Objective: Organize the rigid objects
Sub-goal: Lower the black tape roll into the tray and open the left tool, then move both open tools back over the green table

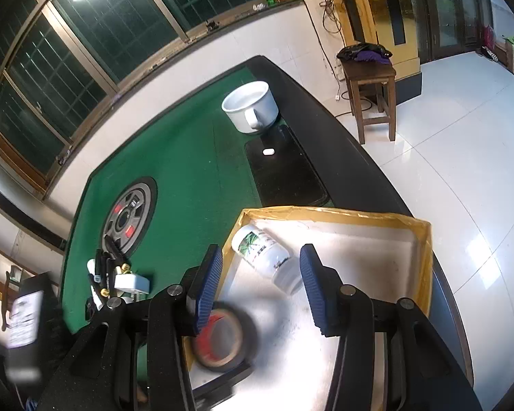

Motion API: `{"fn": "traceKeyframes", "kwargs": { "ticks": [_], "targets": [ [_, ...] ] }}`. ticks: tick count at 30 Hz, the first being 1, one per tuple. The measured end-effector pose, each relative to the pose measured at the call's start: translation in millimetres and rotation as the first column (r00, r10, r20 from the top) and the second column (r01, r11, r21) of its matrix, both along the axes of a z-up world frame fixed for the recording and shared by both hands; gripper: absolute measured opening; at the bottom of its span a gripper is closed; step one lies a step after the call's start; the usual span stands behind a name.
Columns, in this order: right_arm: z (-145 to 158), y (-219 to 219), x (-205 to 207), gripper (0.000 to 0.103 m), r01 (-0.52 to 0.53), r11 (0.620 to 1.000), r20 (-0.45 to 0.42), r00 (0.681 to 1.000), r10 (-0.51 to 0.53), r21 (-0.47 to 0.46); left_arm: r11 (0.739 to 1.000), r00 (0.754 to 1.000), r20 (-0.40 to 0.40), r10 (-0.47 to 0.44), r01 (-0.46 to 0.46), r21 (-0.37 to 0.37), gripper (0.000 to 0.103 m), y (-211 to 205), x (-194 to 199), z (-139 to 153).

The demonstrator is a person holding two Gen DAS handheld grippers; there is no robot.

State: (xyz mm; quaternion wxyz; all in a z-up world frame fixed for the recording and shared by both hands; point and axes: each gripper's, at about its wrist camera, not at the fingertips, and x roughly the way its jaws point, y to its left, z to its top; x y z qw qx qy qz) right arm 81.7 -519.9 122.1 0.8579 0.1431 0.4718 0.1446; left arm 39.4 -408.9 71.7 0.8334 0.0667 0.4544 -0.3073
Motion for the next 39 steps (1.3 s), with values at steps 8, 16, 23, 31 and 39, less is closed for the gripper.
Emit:
{"fn": "traceKeyframes", "kwargs": {
  "ticks": [8, 16, 23, 31, 39],
  "targets": [
    [16, -6, -32, 0.042, 0.021, 1.0, 0.057, 0.998, -0.022, 0.022, 0.998, 0.997, -0.074, 0.007, -0.012, -0.06, 0.061, 3, 11, -11],
    [37, -12, -65, 0.043, 0.068, 0.996, 0.165, 0.983, -0.076, 0.054, 0.995, 0.998, -0.068, -0.002, -0.005, -0.101, 0.079, 2, 11, 0],
    [48, -17, -99, 0.043, 0.095, 0.992, 0.239, 0.964, -0.113, 0.087, 0.992, 0.986, 0.146, 0.081, -0.065, -0.108, 0.079, 42, -20, 41],
    [54, 27, -148, 0.066, -0.06, 0.997, 0.411, 0.911, 0.032, 0.054, 0.938, 0.884, 0.347, 0.312, -0.345, 0.035, 0.08, 161, -78, 78],
    [43, 97, -165, 0.085, -0.156, 0.985, 0.483, 0.858, 0.172, -0.072, 0.822, 0.791, 0.246, 0.561, -0.568, -0.047, 0.079, 294, -132, 43]
  ]
}}
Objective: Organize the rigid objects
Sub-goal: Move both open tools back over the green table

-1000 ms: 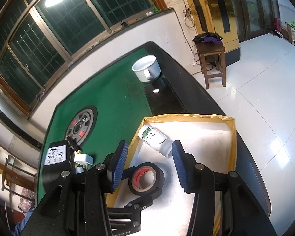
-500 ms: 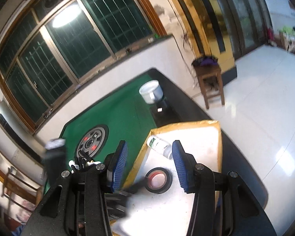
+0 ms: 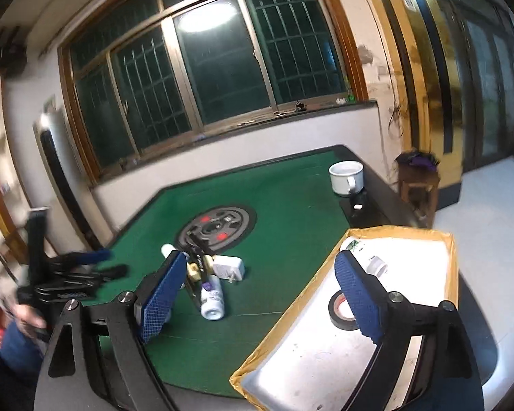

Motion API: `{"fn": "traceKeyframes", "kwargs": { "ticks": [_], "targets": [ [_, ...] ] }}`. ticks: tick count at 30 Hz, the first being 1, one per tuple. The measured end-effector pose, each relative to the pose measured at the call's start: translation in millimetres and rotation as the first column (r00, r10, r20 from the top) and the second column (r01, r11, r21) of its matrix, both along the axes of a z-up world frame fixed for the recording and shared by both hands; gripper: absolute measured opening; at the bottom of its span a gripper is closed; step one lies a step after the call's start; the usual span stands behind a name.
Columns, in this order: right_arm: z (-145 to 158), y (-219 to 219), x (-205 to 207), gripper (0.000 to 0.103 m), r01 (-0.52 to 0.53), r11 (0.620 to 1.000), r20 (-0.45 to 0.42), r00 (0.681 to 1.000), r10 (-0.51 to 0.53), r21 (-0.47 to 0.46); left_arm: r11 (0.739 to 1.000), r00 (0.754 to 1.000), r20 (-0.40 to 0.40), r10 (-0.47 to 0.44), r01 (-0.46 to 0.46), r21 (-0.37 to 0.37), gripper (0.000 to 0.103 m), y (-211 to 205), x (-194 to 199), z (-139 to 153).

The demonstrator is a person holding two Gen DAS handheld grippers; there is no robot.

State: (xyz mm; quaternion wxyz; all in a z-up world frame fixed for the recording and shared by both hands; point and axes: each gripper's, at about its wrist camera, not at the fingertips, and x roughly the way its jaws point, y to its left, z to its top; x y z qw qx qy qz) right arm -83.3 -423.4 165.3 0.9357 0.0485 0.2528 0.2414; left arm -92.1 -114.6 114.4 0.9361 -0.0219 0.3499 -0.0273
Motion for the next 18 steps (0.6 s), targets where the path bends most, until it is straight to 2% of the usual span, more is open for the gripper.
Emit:
{"fn": "traceKeyframes", "kwargs": {
  "ticks": [2, 5, 6, 7, 8, 9, 10, 11, 12, 13, 14, 16, 18],
  "targets": [
    [0, 17, -3, 0.085, -0.031, 0.999, 0.015, 0.999, 0.032, -0.029, 0.999, 0.998, -0.038, 0.041, -0.042, -0.028, 0.079, 22, -6, -12],
    [-2, 38, -5, 0.085, -0.104, 0.994, -0.019, 0.994, 0.103, -0.017, 0.996, 0.995, -0.063, 0.072, -0.075, -0.049, 0.079, 37, -11, -27],
    [-5, 45, -3, 0.085, -0.123, 0.992, -0.033, 0.992, 0.123, -0.009, 0.993, 0.997, -0.045, 0.07, -0.074, -0.092, 0.079, 42, -19, -31],
    [-8, 50, -3, 0.085, -0.13, 0.992, -0.04, 0.991, 0.13, -0.001, 0.983, 0.998, -0.016, 0.067, -0.068, -0.168, 0.079, 48, -25, -34],
    [-11, 52, -4, 0.085, -0.134, 0.991, -0.048, 0.99, 0.134, 0.007, 0.961, 0.998, 0.015, 0.068, -0.061, -0.271, 0.079, 58, -34, -38],
    [-15, 56, -3, 0.085, -0.14, 0.99, -0.062, 0.988, 0.141, 0.019, 0.939, 0.998, 0.017, 0.059, -0.05, -0.339, 0.079, 64, -38, -42],
    [-19, 58, -1, 0.085, -0.146, 0.989, -0.074, 0.986, 0.148, 0.031, 0.946, 0.999, -0.01, 0.037, -0.038, -0.323, 0.079, 61, -37, -42],
    [-23, 61, 1, 0.085, -0.147, 0.988, -0.082, 0.985, 0.15, 0.035, 0.976, 0.999, -0.036, -0.006, -0.002, -0.219, 0.079, 51, -33, -40],
    [-27, 63, 1, 0.085, -0.145, 0.989, -0.082, 0.986, 0.147, 0.029, 0.995, 0.999, -0.037, -0.018, 0.015, -0.095, 0.079, 40, -33, -37],
    [-28, 65, -1, 0.085, -0.141, 0.99, -0.079, 0.987, 0.142, 0.02, 0.999, 1.0, -0.02, -0.006, 0.007, 0.036, 0.08, 30, -35, -33],
    [-27, 64, -4, 0.085, -0.14, 0.99, -0.078, 0.987, 0.14, 0.013, 0.992, 1.0, -0.015, -0.009, 0.011, 0.123, 0.082, 21, -35, -31],
    [-27, 69, -5, 0.085, -0.16, 0.987, -0.09, 0.983, 0.158, -0.012, 0.976, 0.995, -0.045, -0.087, 0.094, 0.194, 0.082, 6, -31, -32],
    [-27, 74, -6, 0.085, -0.183, 0.982, -0.102, 0.979, 0.179, -0.037, 0.966, 0.978, -0.101, -0.184, 0.199, 0.167, 0.082, -6, -22, -38]
  ]
}}
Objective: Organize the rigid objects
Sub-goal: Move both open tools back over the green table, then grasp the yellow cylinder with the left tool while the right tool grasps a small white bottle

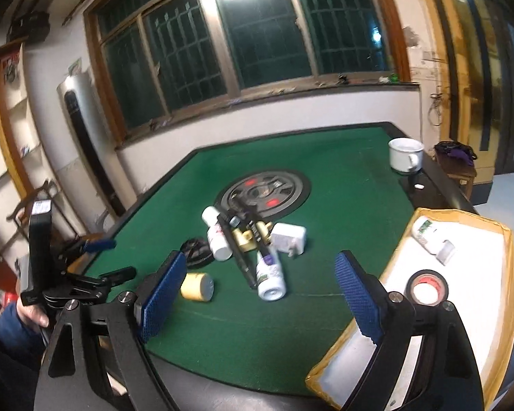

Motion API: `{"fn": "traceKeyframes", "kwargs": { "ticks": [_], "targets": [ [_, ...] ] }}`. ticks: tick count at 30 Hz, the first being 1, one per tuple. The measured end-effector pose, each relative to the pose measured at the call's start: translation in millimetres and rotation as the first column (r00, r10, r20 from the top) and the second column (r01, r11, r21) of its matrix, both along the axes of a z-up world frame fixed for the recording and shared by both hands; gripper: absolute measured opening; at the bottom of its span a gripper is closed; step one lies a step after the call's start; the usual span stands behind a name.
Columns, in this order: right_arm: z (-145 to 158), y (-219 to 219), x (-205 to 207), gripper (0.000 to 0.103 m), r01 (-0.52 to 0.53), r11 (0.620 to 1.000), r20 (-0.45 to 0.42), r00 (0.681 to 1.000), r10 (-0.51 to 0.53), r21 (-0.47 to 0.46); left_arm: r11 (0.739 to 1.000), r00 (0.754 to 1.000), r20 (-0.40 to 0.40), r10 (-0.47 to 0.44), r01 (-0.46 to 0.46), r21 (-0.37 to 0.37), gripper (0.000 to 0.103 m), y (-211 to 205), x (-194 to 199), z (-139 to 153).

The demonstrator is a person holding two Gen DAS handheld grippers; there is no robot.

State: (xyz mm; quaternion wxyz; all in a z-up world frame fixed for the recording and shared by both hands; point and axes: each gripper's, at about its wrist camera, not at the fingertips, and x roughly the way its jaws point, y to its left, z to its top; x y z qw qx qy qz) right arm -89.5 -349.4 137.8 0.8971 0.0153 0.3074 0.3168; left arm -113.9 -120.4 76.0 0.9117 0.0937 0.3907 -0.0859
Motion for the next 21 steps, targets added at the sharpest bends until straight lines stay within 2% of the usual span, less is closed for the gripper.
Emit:
{"fn": "traceKeyframes", "kwargs": {
  "ticks": [3, 4, 6, 8, 13, 16, 21],
  "targets": [
    [-3, 9, 0, 0.085, -0.006, 1.0, -0.005, 1.0, 0.005, -0.03, 0.995, 0.994, -0.04, -0.101, 0.1, -0.02, 0.081, -11, 16, -10],
    [-4, 11, 0, 0.085, -0.008, 1.0, -0.007, 1.0, 0.008, -0.029, 0.988, 0.986, -0.069, -0.152, 0.15, -0.027, 0.081, -13, 24, -15],
    [-5, 11, 0, 0.085, -0.015, 1.0, -0.017, 1.0, 0.015, -0.019, 0.978, 0.975, -0.075, -0.21, 0.209, -0.015, 0.081, -17, 30, -18],
    [-5, 11, -1, 0.085, -0.015, 1.0, -0.018, 1.0, 0.015, -0.021, 0.972, 0.969, -0.084, -0.231, 0.233, 0.016, 0.081, -22, 36, -18],
    [-9, 10, 5, 0.085, -0.013, 1.0, -0.05, 0.999, 0.012, -0.025, 0.942, 0.933, -0.134, -0.335, 0.335, -0.023, 0.079, -32, 60, -28],
    [-13, 14, 10, 0.085, -0.012, 0.999, -0.082, 0.997, 0.009, -0.034, 0.934, 0.918, -0.173, -0.358, 0.353, -0.057, 0.044, -37, 73, -38],
    [-23, 20, 23, 0.084, -0.016, 0.998, -0.17, 0.986, 0.005, -0.063, 0.928, 0.913, -0.168, -0.372, 0.361, -0.091, 0.044, -45, 80, -41]
  ]
}}
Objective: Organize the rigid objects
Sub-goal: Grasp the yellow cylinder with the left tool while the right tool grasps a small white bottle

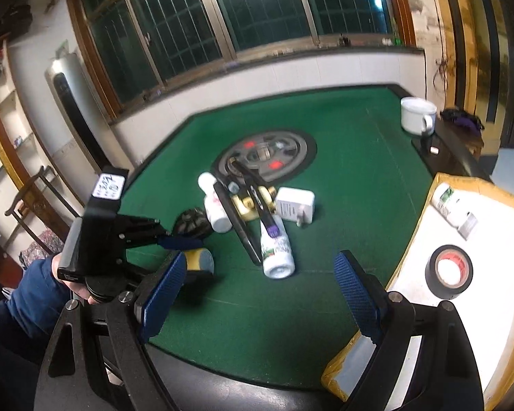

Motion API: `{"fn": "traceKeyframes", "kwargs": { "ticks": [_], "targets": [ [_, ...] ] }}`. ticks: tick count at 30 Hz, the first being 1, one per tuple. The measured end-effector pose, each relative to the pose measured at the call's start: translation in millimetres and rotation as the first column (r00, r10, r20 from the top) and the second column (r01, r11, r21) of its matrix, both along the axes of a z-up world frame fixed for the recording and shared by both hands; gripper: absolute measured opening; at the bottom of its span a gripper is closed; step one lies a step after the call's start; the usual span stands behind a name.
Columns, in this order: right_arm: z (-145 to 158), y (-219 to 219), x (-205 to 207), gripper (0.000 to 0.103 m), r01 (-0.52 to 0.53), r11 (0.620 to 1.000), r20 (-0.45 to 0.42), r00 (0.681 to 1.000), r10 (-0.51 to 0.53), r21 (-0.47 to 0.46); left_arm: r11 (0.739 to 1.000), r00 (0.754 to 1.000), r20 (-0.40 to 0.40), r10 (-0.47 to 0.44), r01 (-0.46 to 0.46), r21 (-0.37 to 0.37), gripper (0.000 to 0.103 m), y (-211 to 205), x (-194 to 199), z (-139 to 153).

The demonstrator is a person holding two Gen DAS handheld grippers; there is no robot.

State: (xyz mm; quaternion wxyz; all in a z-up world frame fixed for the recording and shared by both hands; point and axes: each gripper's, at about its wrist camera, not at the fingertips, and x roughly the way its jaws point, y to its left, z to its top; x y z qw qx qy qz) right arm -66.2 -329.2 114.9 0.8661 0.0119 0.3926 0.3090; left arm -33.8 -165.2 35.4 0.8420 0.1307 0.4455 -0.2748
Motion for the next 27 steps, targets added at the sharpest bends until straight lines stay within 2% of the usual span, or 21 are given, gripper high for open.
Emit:
{"fn": "traceKeyframes", "kwargs": {
  "ticks": [2, 5, 7, 10, 12, 19, 22, 23, 25, 26, 27],
  "targets": [
    [-4, 5, 5, 0.084, 0.004, 1.0, -0.018, 1.0, -0.004, -0.021, 1.0, 1.0, 0.0, 0.013, -0.013, -0.021, 0.044, -2, 0, -2],
    [-12, 17, 19, 0.065, -0.013, 0.998, -0.083, 0.996, 0.008, -0.062, 0.996, 0.999, 0.004, 0.039, -0.039, -0.075, 0.044, 1, -1, -6],
    [-20, 27, 29, 0.065, -0.033, 0.996, -0.132, 0.991, 0.021, -0.088, 0.995, 0.999, 0.009, 0.044, -0.043, -0.093, 0.044, 4, -3, -6],
    [-34, 42, 44, 0.065, -0.038, 0.992, -0.195, 0.981, 0.014, -0.121, 0.997, 0.999, 0.02, 0.035, -0.034, -0.075, 0.044, 6, -6, -6],
    [-41, 49, 51, 0.065, -0.043, 0.989, -0.213, 0.977, 0.013, -0.139, 0.996, 0.999, 0.024, 0.026, -0.024, -0.084, 0.044, 9, -8, -7],
    [-64, 68, 75, 0.063, -0.036, 0.976, -0.271, 0.962, -0.024, -0.215, 0.991, 0.999, -0.042, 0.016, -0.022, -0.133, 0.048, 20, -2, -12],
    [-73, 78, 82, 0.051, -0.044, 0.972, -0.283, 0.959, -0.024, -0.231, 0.991, 0.999, -0.05, 0.017, -0.023, -0.129, 0.048, 24, -2, -14],
    [-77, 79, 84, 0.044, -0.045, 0.968, -0.288, 0.957, -0.029, -0.245, 0.991, 0.998, -0.059, 0.015, -0.023, -0.133, 0.048, 25, -2, -15],
    [-80, 77, 84, 0.039, -0.035, 0.969, -0.293, 0.955, -0.039, -0.243, 0.992, 0.998, -0.062, 0.004, -0.012, -0.128, 0.048, 25, -4, -16],
    [-79, 73, 81, 0.031, -0.034, 0.969, -0.289, 0.957, -0.04, -0.246, 0.992, 0.998, -0.06, 0.001, -0.009, -0.123, 0.048, 24, -4, -15],
    [-77, 70, 78, 0.031, -0.03, 0.969, -0.288, 0.957, -0.043, -0.244, 0.993, 0.998, -0.061, 0.001, -0.008, -0.121, 0.048, 25, -5, -15]
  ]
}}
